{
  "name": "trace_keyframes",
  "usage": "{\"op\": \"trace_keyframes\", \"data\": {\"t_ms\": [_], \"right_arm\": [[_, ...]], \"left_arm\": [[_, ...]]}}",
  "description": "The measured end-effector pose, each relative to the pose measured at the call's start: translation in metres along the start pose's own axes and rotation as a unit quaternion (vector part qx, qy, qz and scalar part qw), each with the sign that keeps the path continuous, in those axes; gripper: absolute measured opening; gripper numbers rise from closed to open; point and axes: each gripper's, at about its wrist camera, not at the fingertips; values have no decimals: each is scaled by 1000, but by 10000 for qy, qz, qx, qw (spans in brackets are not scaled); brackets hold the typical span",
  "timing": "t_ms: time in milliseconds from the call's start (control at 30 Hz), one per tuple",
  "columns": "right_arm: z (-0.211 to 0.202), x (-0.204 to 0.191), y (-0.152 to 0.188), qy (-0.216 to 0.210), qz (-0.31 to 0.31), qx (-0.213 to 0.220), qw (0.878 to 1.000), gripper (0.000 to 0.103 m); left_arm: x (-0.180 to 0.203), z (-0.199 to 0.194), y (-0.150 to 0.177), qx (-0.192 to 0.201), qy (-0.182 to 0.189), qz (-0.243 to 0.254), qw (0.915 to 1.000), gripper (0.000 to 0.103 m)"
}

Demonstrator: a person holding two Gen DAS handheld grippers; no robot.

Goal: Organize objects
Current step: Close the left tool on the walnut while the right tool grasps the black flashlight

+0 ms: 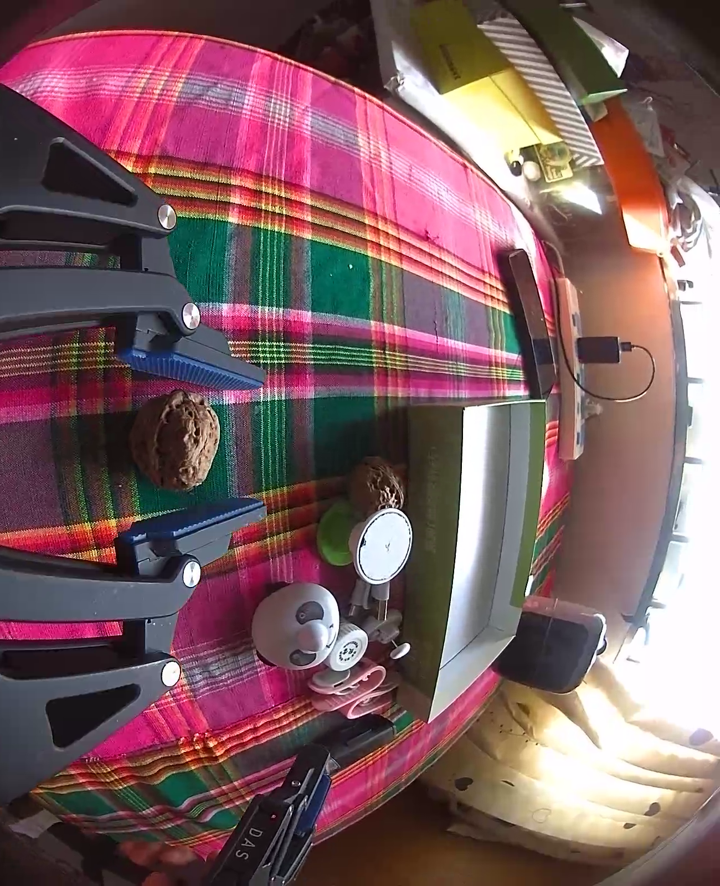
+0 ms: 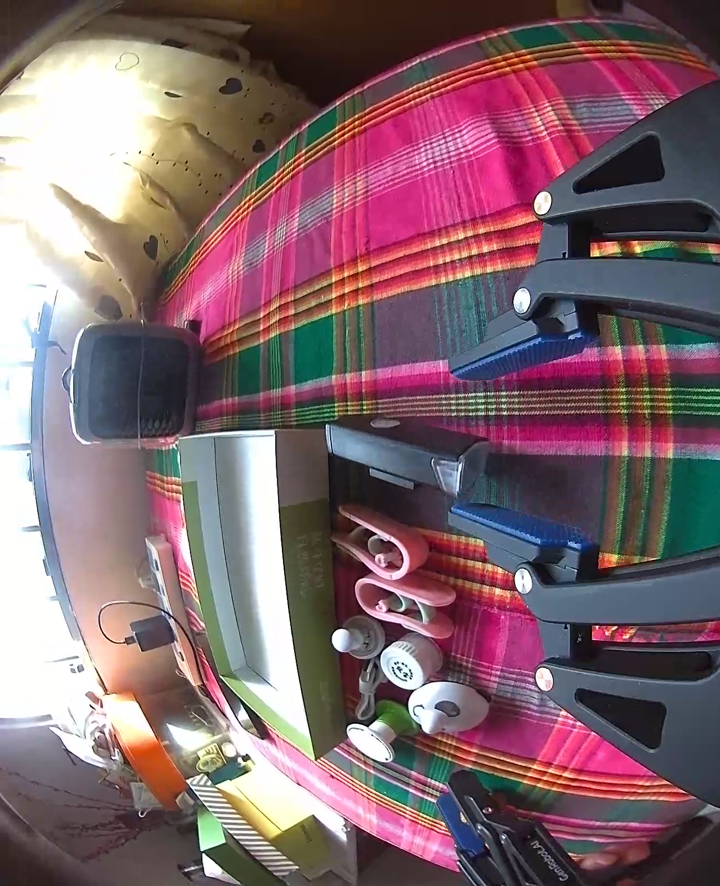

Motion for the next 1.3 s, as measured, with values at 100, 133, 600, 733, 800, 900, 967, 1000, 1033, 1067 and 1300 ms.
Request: {"op": "trace_keyframes", "data": {"t_ms": [100,133,600,733,800,900,967,1000,1033,1067,1300], "right_arm": [[8,-3,-3,13,-38,-40,10000,48],[9,-3,-3,4,-49,-52,10000,48],[18,-7,-6,-47,-222,-24,9997,46],[17,-4,-6,-42,-175,-31,9998,42],[17,-2,-7,-47,-150,-27,9999,37],[16,-2,-8,-61,-153,-16,9999,28],[16,-1,-8,-85,-153,-11,9998,25],[16,-2,-8,-109,-144,-9,9998,25],[16,-2,-8,-134,-130,-1,9998,25],[15,-1,-8,-154,-110,19,9998,25],[2,2,-13,-332,-127,207,9992,25]], "left_arm": [[0,0,0,3,32,57,10000,39],[0,-1,1,3,43,66,10000,39],[-7,-10,6,-140,69,182,9997,39],[-7,-11,8,-112,80,160,9998,39],[-8,-11,9,-92,95,88,9999,37],[-13,-11,8,-87,26,7,10000,30],[-17,-11,8,-89,64,-99,9999,30],[-18,-11,7,-99,67,-133,9998,30],[-18,-11,7,-102,78,-147,9998,30],[-19,-12,6,-101,72,-156,9998,30],[-17,-11,0,-77,136,-142,9998,30]]}}
Point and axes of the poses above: each gripper's, at about its wrist camera, not at the fingertips, and z roughly the way its jaws point, x to its right, y to its underside, and after that the axes turned 10 degrees about x, right-handed
